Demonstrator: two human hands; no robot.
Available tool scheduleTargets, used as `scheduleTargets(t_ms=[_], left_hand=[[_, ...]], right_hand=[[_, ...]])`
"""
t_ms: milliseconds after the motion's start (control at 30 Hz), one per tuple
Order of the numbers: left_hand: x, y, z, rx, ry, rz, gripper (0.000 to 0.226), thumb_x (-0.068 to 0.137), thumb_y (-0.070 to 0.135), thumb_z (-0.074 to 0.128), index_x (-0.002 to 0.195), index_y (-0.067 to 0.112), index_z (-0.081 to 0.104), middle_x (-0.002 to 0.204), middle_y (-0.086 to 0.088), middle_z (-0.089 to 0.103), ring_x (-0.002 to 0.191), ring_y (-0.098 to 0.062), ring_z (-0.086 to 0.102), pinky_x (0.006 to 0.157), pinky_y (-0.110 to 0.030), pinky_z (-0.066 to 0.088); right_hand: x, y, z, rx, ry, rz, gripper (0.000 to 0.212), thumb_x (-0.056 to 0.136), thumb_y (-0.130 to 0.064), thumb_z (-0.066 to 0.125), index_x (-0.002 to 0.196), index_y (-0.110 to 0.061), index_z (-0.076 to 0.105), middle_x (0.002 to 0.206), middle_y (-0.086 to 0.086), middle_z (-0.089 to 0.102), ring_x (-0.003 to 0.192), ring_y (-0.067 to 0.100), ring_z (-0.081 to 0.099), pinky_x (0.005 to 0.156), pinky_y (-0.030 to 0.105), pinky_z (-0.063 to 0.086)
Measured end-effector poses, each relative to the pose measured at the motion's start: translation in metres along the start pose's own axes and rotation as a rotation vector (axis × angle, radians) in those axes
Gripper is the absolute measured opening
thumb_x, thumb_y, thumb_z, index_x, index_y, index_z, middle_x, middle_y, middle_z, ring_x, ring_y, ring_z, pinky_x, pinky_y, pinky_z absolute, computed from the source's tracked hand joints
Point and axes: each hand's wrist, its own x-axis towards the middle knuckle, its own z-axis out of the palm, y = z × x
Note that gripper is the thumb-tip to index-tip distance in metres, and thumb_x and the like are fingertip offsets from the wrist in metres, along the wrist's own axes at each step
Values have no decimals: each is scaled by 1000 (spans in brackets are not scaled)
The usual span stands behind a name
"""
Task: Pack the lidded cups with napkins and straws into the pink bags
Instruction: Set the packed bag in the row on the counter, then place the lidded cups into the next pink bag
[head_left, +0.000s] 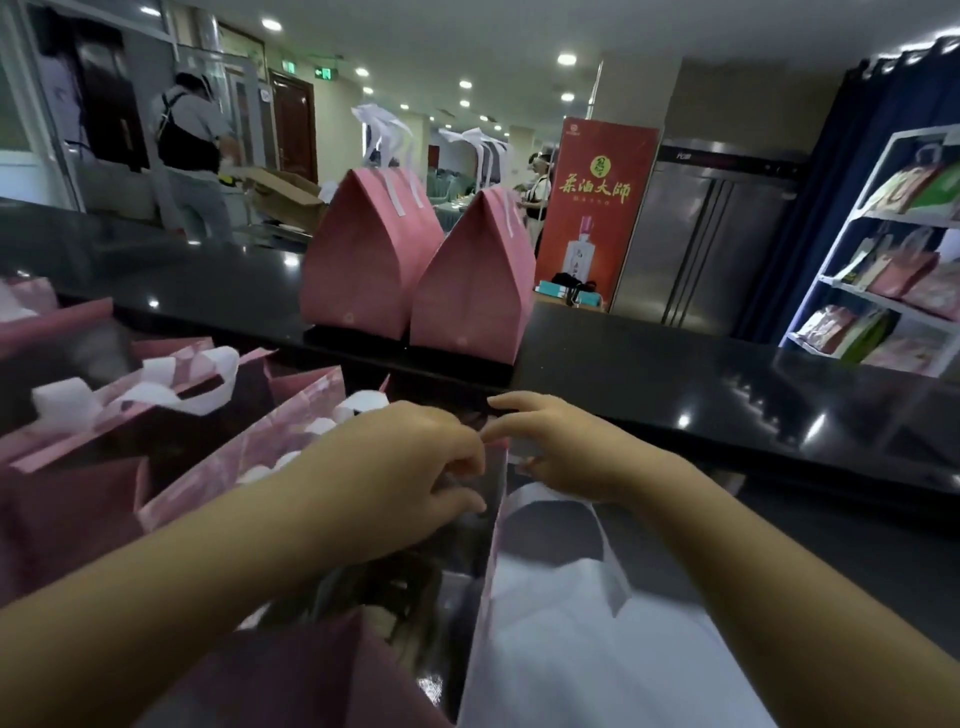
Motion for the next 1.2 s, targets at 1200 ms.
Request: scheduleTargets(t_ms=[1200], left_hand=[[-18,159,81,-204,261,-209,16,72,3,74,87,4,69,83,-9,68,66,-13,54,61,-9,37]], right_hand=[[-307,56,-2,-20,943,365,4,81,1,69,84,-3,68,82,8,64,70,16,56,60,19,45]])
